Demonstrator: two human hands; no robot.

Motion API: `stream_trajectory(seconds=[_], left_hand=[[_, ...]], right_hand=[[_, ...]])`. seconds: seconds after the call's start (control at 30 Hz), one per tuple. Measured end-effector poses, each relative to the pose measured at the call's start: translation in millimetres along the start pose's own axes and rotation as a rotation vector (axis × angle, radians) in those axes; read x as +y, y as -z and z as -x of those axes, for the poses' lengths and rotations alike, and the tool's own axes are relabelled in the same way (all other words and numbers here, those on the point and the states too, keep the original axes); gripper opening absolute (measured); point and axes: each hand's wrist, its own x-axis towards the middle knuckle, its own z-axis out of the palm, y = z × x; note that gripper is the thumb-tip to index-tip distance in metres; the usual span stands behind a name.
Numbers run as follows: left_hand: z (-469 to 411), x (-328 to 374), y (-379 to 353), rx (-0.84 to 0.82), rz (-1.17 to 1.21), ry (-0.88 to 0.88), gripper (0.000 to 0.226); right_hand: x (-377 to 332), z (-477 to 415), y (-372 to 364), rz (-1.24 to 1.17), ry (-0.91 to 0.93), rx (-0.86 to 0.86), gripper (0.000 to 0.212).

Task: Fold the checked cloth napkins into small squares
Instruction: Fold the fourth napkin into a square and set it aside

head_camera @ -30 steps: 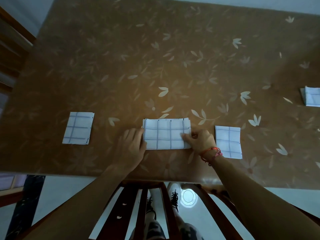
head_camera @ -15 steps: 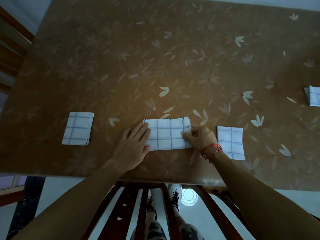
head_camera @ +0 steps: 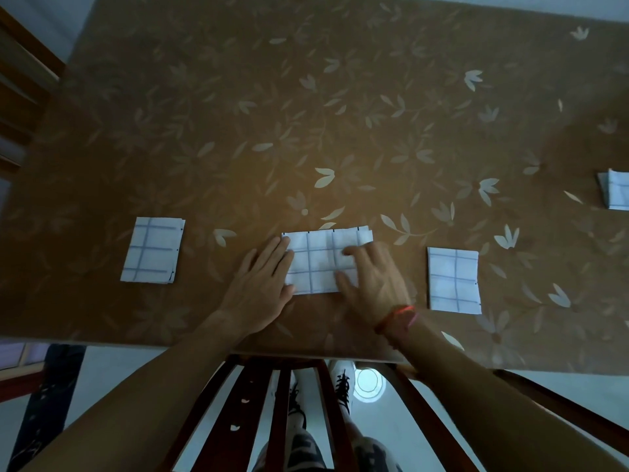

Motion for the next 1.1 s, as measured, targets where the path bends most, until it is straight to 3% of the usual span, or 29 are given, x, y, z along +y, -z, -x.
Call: stream_trajectory(seconds=[0.13, 0.23, 0.63, 0.83, 1.1], left_hand=[[-1, -1, -3, -0.042, -0.007, 0.019, 0.063], [-1, -4, -5, -0.068, -0.014, 0.013, 0.064], [1, -1, -8, -0.11, -0.038, 0.056, 0.068], [1, -2, -10, -0.108, -0.021, 0.049, 0.072], [-1, 0, -6, -0.167, 0.004, 0.065, 0.076]], right_hand=[[-29, 21, -31, 0.088, 0.326, -0.08, 0.054], [-36, 35, -48, 0.167, 0.395, -0.201, 0.065], [-7, 48, -33, 0.311, 0.298, -0.375, 0.078], [33, 59, -17, 0.391, 0.196, -0.37, 0.078], [32, 58, -15, 0.37, 0.192, -0.326, 0.072]])
